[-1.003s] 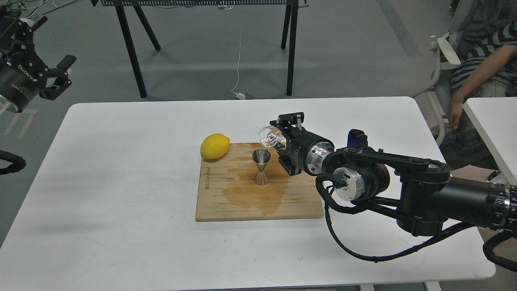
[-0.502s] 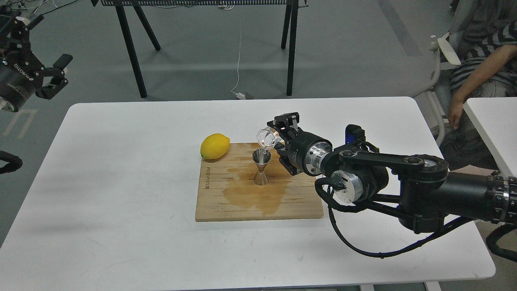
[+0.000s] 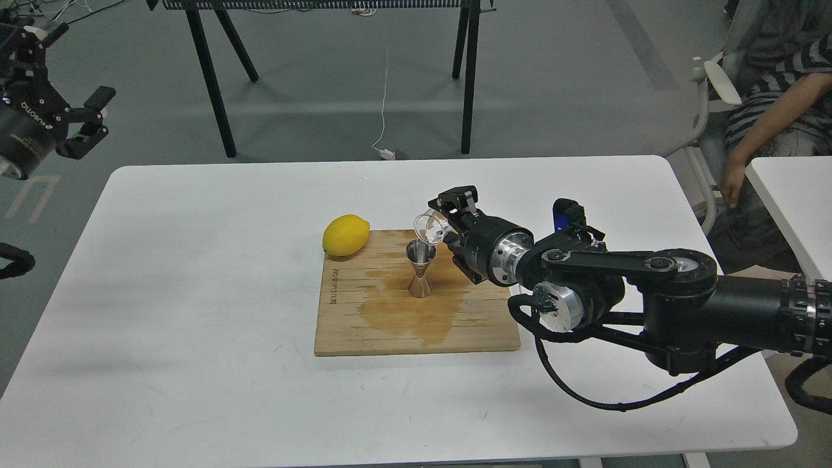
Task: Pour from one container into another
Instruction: 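Tilt the glass cup with the right gripper to pour into the jigger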
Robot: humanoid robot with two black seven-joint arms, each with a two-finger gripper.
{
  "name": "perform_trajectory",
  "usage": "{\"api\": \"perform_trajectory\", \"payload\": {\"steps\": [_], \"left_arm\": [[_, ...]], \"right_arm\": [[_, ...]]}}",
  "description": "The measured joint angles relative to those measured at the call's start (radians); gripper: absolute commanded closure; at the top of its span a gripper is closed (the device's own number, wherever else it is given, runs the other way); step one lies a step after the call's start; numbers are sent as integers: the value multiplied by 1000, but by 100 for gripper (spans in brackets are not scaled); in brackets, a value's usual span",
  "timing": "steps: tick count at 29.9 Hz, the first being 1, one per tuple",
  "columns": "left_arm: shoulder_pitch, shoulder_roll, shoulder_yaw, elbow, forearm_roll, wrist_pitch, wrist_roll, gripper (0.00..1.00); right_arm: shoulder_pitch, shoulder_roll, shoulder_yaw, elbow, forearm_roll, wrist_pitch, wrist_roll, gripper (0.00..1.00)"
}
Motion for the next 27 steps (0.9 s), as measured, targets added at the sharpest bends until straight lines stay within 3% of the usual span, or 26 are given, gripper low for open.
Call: {"api": "perform_trajectory", "payload": {"steps": [27], "left_arm": [[0, 14, -1, 0, 0, 0, 0, 0]], "right_arm": [[64, 43, -72, -34, -71, 0, 3, 71]]}}
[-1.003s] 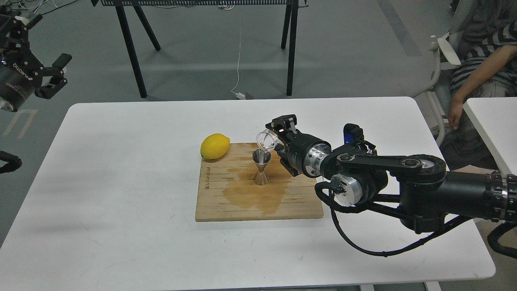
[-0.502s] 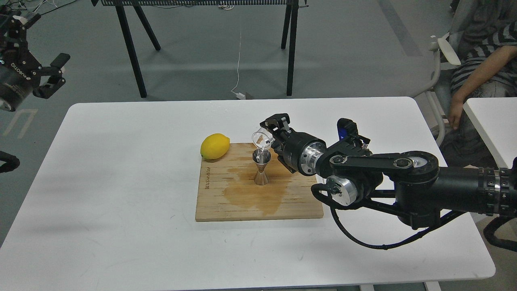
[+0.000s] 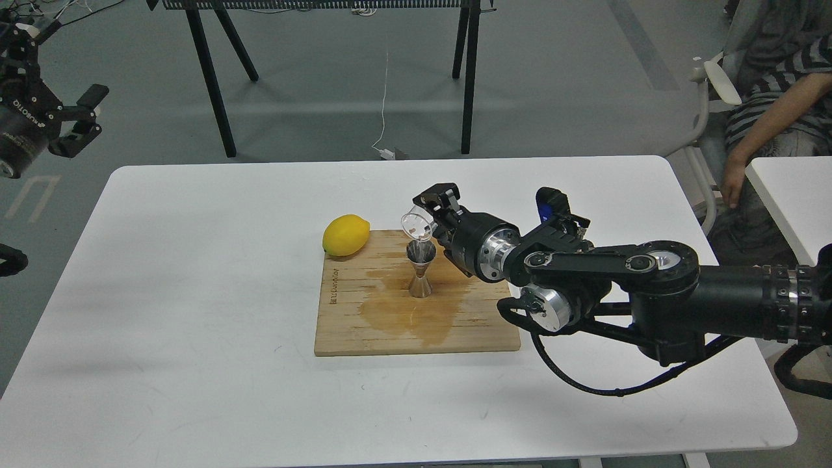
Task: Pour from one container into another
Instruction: 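Tilt the glass cup with the right gripper to pour into the jigger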
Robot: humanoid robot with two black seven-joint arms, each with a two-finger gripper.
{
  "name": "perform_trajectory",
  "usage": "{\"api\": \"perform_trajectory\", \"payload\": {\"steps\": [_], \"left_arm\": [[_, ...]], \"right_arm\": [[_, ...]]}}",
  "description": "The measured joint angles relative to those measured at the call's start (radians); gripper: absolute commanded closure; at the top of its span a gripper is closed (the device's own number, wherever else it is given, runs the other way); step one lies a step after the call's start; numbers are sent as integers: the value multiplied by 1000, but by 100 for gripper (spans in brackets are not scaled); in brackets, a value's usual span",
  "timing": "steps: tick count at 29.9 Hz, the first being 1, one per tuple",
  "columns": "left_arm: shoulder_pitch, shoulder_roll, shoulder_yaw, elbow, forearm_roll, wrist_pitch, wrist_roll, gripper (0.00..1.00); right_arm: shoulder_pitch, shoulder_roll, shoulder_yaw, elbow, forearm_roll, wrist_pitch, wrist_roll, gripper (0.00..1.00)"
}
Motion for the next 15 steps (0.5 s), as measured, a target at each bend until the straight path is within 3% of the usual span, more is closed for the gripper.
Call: {"api": "perform_trajectory", "payload": {"steps": [15], "left_arm": [[0, -1, 0, 0, 0, 0, 0, 0]], "right_arm": [[27, 0, -57, -5, -37, 0, -1, 71]]}}
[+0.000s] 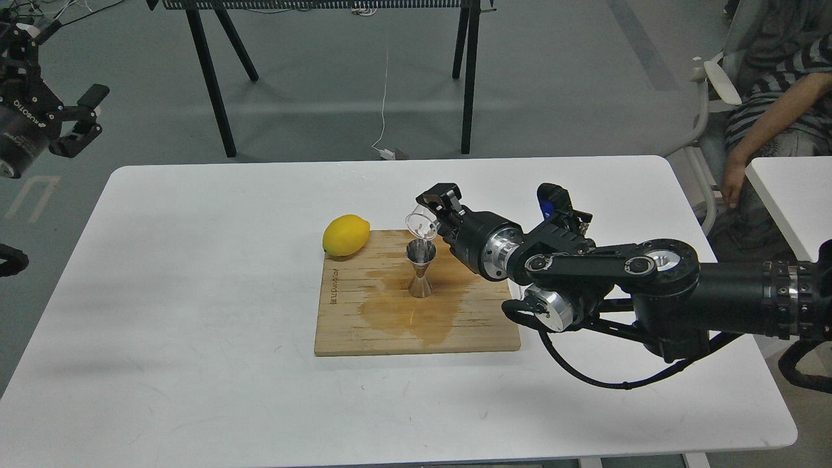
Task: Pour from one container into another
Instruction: 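Tilt the glass cup with the right gripper to pour into the jigger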
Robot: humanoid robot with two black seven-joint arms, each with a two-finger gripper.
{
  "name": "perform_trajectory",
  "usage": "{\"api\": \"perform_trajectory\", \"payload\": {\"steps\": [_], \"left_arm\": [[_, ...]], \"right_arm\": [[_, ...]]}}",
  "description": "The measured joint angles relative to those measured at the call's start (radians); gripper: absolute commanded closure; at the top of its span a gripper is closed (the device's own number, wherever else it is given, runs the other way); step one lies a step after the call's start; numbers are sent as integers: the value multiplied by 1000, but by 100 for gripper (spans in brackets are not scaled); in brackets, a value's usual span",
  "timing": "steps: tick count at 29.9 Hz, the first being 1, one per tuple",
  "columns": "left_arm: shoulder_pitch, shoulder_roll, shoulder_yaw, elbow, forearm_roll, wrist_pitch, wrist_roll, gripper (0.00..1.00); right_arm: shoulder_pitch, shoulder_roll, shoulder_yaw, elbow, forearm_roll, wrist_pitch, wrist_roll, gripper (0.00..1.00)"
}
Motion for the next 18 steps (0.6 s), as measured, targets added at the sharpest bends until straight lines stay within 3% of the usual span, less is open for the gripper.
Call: {"api": "perform_trajectory", "payload": {"steps": [18], "left_arm": [[0, 6, 1, 0, 0, 0, 2, 0]], "right_arm": [[43, -6, -62, 8, -24, 0, -1, 71]]}}
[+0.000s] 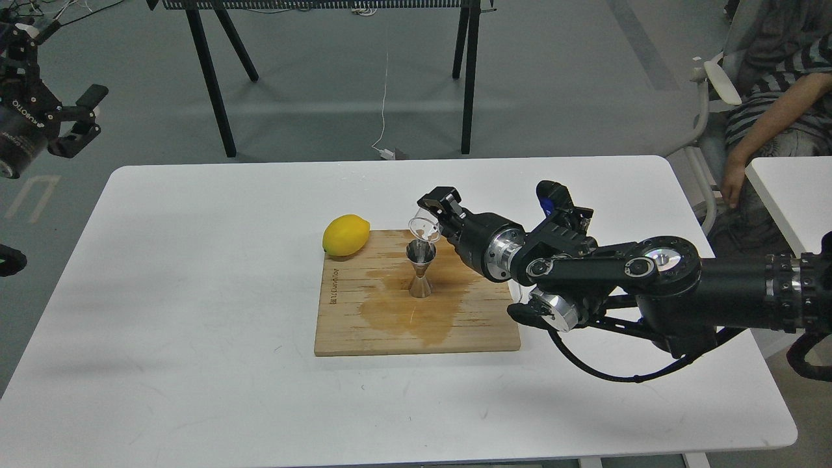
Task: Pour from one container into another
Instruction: 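Tilt the glass cup with the right gripper to pour into the jigger, then turn the glass cup upright and carry it back with the right gripper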
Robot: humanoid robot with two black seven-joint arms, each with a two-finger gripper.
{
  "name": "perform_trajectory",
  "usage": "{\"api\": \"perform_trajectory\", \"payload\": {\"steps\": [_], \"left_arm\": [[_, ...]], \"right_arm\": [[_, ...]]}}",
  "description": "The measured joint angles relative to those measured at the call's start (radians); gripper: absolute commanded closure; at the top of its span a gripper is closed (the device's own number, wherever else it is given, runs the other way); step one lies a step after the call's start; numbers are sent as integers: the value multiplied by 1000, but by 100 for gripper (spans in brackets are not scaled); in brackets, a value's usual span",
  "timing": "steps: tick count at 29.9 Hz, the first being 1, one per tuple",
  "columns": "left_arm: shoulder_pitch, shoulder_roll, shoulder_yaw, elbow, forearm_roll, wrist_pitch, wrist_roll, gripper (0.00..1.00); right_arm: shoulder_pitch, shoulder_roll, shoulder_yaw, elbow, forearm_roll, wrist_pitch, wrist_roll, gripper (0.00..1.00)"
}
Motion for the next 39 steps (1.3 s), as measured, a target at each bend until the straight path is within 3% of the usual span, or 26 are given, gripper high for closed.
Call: {"api": "perform_trajectory", "payload": {"steps": [39], "left_arm": [[0, 3, -2, 0, 0, 0, 0, 0]], "right_arm": [[-13, -14, 16, 0, -16, 0, 7, 70]]}}
